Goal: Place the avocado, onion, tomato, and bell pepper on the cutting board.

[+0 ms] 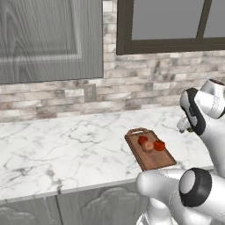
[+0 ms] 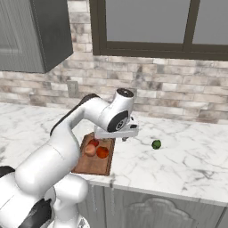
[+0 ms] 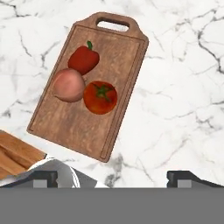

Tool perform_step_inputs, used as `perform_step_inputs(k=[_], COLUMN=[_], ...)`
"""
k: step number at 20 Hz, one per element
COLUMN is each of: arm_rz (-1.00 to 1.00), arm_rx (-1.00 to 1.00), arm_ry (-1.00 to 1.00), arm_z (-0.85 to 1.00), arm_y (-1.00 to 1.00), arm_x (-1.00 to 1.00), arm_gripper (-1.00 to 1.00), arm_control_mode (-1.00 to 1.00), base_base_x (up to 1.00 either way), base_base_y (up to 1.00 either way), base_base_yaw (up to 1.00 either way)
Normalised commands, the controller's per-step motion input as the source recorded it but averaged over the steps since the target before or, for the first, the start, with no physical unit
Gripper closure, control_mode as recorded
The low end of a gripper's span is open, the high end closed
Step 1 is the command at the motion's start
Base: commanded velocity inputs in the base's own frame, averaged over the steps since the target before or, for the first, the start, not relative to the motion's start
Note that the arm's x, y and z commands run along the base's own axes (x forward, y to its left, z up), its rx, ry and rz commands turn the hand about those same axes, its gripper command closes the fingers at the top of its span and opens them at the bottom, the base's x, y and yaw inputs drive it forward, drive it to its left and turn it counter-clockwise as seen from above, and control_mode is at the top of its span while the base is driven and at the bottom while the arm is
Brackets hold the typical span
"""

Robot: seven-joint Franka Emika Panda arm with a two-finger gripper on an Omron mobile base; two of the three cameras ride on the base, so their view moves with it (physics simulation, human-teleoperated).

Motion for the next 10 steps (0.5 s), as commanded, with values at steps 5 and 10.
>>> perform_step_inputs(k=[5,10], arm_rz=[0.00,-0.14], arm_rx=[0.00,0.00], arm_ry=[0.00,0.00], arm_z=[0.07,0.06], arm_y=[0.18,0.00], arm_x=[-0.82,-0.49], arm_gripper=[-1.00,-1.00], arm_control_mode=[-1.00,-1.00], base_base_x=[0.00,0.00], base_base_y=[0.00,0.00], base_base_yaw=[0.00,0.00])
